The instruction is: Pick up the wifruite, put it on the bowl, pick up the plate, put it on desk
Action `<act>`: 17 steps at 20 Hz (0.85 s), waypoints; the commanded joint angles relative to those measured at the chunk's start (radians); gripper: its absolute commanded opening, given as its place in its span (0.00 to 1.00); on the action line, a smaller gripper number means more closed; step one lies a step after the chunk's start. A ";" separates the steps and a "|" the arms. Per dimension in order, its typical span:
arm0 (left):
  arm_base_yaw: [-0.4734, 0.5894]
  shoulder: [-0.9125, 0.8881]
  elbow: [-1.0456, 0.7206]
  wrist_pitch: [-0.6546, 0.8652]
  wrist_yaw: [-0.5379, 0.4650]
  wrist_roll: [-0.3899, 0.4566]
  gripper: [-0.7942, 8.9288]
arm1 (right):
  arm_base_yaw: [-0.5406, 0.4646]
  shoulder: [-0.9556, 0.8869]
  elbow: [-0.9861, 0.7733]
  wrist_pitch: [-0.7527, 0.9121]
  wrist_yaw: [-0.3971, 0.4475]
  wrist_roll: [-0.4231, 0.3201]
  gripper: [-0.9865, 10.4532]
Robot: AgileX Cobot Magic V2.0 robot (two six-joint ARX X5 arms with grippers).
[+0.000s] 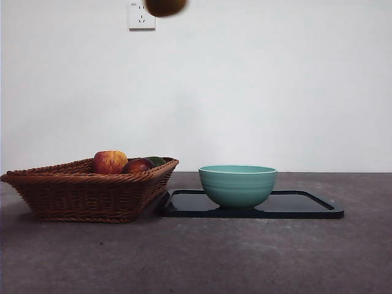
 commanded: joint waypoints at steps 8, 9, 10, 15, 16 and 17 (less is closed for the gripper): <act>0.137 -0.318 -0.389 0.080 -0.032 -0.083 0.30 | 0.005 0.004 0.016 0.034 0.003 -0.029 0.26; 0.142 -0.344 -0.450 0.108 -0.038 -0.089 0.30 | 0.005 0.004 0.016 0.034 0.003 -0.029 0.26; 0.142 -0.363 -0.504 0.132 -0.049 -0.099 0.30 | 0.005 0.004 0.016 0.034 0.003 -0.029 0.26; 0.142 -0.378 -0.770 0.345 -0.055 -0.154 0.30 | 0.005 0.004 0.016 0.029 0.003 -0.028 0.26; 0.142 -0.377 -0.822 0.404 -0.060 -0.163 0.30 | 0.005 0.004 0.016 0.027 0.003 -0.028 0.26; 0.142 -0.372 -0.867 0.455 -0.069 -0.164 0.30 | 0.005 0.004 0.016 0.026 0.003 -0.028 0.26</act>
